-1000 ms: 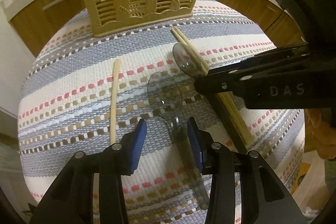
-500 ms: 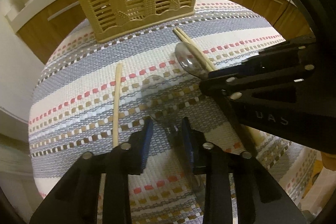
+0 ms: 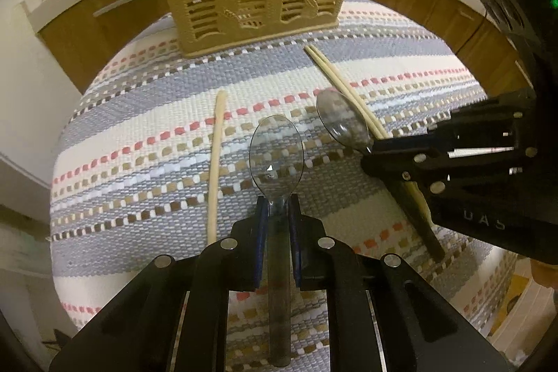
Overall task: Organize utensils
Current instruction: 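Grasp a clear spoon by its handle with the left tool while the right grasps another spoon, then lift both spoons and carry them over the beige caddy, then open both tools to drop the spoons into the caddy, then move both tools back and lower them onto the remaining chopsticks, then grasp a single chopstick with the left tool while the right grasps a chopstick pair, then lift the chopsticks and carry them over the beige caddy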
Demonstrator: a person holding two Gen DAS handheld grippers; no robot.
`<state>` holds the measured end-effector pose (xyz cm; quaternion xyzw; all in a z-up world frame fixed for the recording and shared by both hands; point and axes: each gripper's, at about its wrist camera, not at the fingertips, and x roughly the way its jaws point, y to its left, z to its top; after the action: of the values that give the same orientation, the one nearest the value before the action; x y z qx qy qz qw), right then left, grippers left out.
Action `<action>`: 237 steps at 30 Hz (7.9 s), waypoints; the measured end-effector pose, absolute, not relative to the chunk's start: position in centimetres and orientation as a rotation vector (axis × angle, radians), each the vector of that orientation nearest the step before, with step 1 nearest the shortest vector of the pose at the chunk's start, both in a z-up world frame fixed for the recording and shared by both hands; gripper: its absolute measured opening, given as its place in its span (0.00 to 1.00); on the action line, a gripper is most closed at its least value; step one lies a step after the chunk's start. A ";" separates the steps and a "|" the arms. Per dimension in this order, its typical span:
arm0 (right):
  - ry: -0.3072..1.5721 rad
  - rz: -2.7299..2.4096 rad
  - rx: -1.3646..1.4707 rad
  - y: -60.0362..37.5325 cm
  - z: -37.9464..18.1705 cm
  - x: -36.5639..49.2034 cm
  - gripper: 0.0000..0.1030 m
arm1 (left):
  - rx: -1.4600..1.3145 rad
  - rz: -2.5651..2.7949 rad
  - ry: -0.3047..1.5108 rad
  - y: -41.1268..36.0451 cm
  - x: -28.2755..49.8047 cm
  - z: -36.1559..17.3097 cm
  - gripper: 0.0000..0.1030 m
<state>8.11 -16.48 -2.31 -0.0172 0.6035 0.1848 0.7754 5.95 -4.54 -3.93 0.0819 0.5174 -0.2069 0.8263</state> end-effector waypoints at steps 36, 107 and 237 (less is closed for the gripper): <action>0.400 0.468 0.135 -23.0 22.0 8.7 0.09 | -0.228 -0.454 0.156 -0.5 8.7 19.5 0.10; 0.449 0.343 0.184 -27.7 15.2 11.6 0.12 | -0.214 -0.465 0.155 2.6 10.9 13.4 0.50; 0.311 0.226 -0.021 -23.1 17.8 18.4 0.10 | -0.348 -0.466 0.191 1.4 22.2 14.2 0.04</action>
<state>18.37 -23.11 17.82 -0.0104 0.1545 0.1123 0.9815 22.21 1.38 14.21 -0.1713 0.0939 -0.2292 0.9536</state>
